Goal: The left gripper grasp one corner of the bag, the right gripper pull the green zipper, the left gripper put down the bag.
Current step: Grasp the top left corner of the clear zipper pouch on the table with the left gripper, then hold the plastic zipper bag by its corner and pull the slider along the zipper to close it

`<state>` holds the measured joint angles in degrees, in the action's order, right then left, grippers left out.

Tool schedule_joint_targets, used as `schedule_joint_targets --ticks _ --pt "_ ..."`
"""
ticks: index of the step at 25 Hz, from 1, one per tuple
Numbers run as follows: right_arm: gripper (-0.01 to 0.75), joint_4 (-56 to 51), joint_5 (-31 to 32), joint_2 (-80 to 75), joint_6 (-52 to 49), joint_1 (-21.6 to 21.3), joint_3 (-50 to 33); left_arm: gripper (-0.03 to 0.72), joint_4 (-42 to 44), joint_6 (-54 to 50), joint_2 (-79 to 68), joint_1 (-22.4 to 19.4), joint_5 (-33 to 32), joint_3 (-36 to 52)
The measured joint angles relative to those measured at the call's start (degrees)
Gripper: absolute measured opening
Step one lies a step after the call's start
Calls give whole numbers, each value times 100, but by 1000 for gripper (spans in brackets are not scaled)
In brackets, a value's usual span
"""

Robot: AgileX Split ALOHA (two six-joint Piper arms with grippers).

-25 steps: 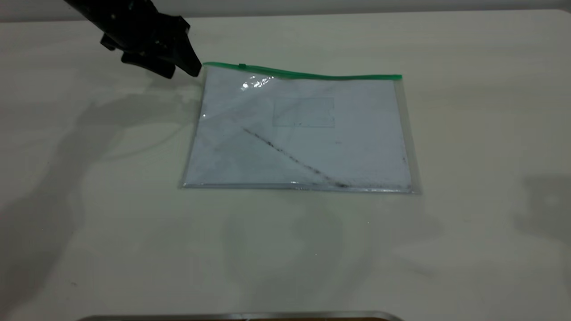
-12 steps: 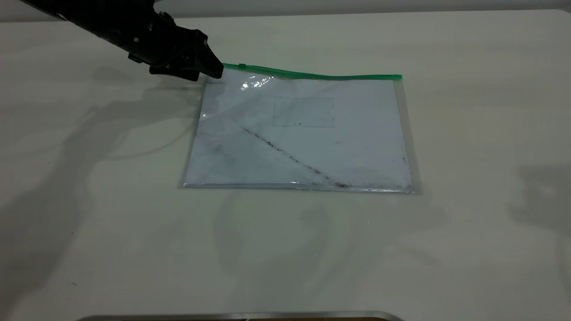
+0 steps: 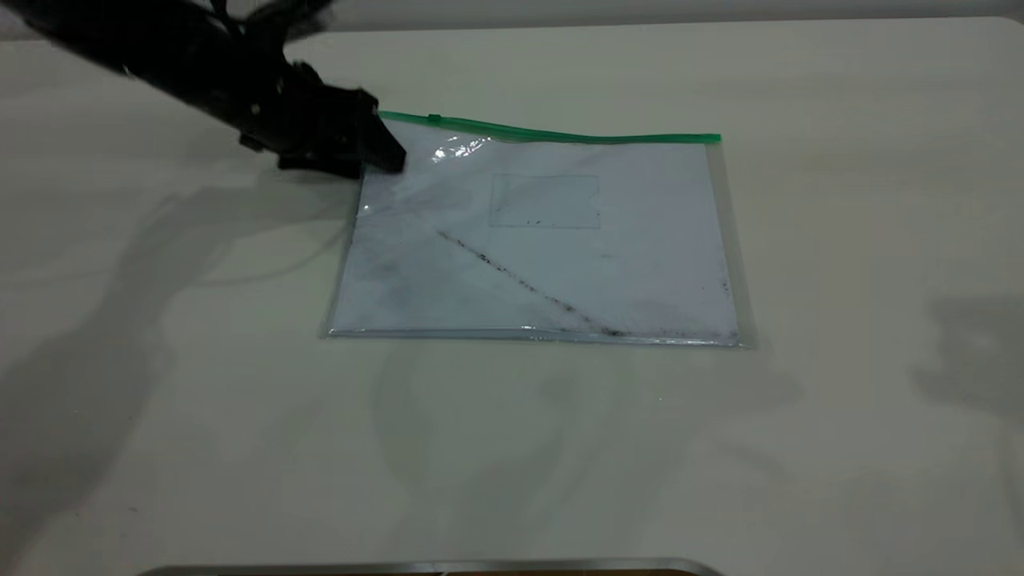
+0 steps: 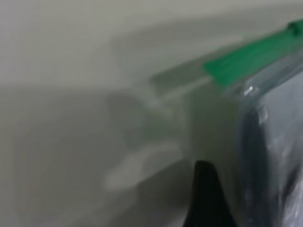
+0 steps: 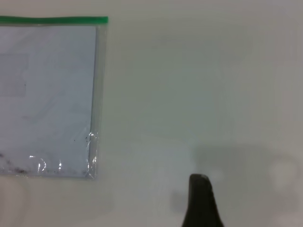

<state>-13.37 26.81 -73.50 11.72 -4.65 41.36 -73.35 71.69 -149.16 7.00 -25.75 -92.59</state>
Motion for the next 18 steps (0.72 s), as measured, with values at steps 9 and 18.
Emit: schedule_joint_targets --ticks 9,18 --pt "576 0 0 0 13 0 0 289 -1557 1910 -181 5 -1134 -17" --pt "576 -837 -238 -174 1287 368 33 51 802 2114 243 5 -1748 -363"
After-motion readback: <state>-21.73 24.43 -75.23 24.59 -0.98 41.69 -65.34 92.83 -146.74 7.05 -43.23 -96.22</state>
